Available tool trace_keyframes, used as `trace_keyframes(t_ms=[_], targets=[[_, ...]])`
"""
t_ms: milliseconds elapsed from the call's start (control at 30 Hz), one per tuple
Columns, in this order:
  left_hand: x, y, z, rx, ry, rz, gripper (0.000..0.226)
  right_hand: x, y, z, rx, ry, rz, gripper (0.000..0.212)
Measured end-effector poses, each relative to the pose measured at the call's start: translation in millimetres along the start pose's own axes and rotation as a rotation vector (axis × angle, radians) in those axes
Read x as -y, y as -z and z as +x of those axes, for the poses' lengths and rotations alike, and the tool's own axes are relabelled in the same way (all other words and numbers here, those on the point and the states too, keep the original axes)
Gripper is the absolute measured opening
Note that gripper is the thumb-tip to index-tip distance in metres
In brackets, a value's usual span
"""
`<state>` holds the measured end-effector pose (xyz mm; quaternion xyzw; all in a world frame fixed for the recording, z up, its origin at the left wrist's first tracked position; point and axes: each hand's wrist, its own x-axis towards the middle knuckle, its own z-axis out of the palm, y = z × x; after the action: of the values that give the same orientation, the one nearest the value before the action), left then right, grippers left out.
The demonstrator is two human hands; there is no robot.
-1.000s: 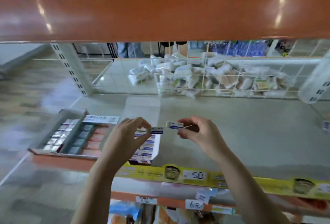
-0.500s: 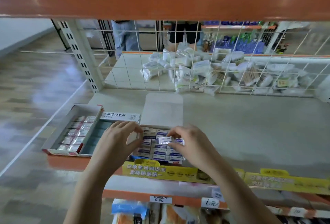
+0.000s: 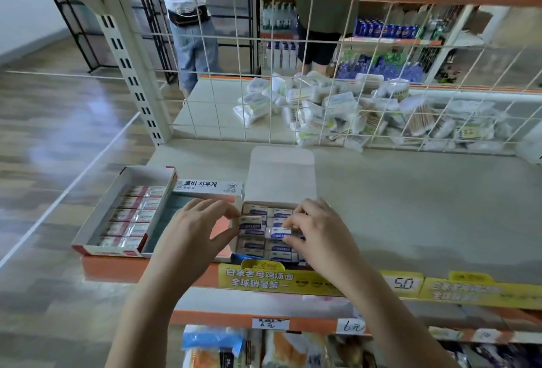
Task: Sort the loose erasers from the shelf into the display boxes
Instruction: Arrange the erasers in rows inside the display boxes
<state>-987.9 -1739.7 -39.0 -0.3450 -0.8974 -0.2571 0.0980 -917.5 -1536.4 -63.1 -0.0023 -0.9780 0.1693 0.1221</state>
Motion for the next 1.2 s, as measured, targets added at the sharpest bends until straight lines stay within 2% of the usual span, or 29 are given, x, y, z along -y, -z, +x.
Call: trace_keyframes(t_ms=[333,533,733,933,1200], targets=[[-4,-1,3,0.033,-0.105,0.100,0.026,5,-5,-2,-0.003,-0.049,-0.090,0.026],[-21,-9,12,0.055,-0.200,0.099,0.024,-2,4,-10,-0.019,-0.062,-0.059,0.021],[-39,-29,24,0.130,-0.265,0.102,0.023,-20,23,-23,-0.109,-0.224,-0.070,0.032],[-51,-46,31,0.220,-0.251,0.113,0.017,-31,29,-32,-0.058,-0.353,0.011,0.036],[-52,-67,35,0.223,-0.217,0.091,0.023,-32,26,-32,-0.082,-0.357,0.085,0.036]])
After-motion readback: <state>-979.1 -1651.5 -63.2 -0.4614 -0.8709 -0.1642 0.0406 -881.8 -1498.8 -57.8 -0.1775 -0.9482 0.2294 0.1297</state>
